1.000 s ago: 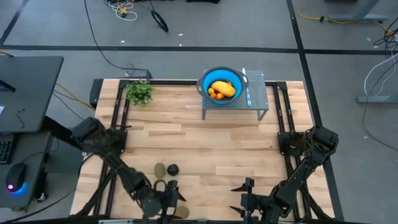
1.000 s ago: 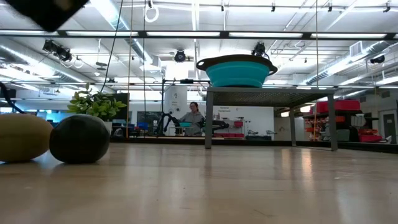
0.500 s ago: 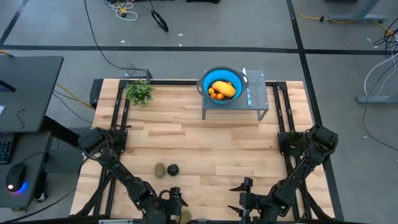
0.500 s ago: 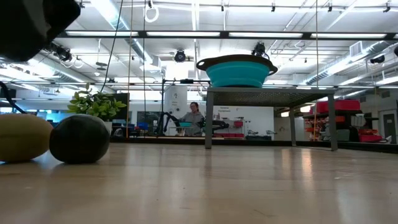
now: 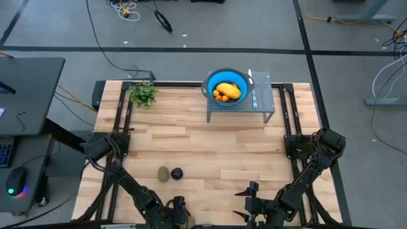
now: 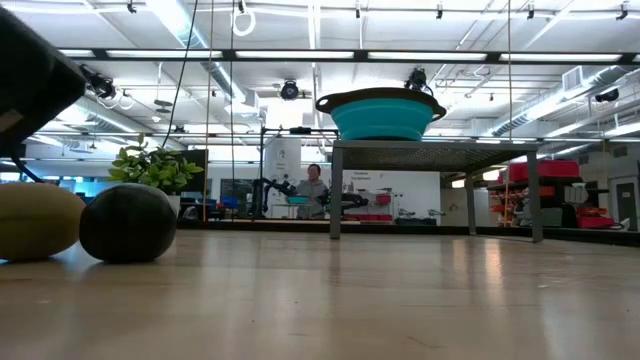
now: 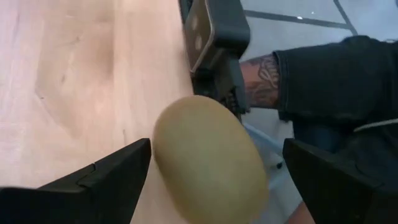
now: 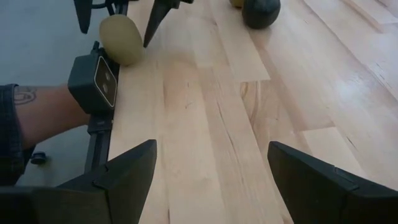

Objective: Pick & Place Fruit
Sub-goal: Put the brown kiwi into the blue strainer bowl

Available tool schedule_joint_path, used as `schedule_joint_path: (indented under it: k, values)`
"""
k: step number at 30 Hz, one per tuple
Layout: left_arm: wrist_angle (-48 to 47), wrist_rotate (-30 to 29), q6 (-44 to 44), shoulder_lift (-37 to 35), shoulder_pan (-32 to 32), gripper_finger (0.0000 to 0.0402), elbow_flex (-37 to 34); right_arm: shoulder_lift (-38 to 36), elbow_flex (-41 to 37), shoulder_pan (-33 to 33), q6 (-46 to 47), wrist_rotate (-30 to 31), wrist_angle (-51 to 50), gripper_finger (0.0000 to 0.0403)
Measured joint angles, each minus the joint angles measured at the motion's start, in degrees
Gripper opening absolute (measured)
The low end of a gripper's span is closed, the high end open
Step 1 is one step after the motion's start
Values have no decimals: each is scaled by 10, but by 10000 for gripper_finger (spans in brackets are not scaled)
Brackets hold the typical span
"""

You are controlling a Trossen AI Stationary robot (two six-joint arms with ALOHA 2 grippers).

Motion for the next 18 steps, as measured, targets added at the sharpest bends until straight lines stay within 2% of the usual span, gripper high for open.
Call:
schedule_joint_path:
  k: [10, 18]
  values:
    - [-52, -29, -10, 0, 1, 368, -1, 0, 0, 0, 0, 0, 2, 318]
    - [-66, -27, -17, 0, 1, 312, -1, 0, 0, 0, 0, 0, 2, 318]
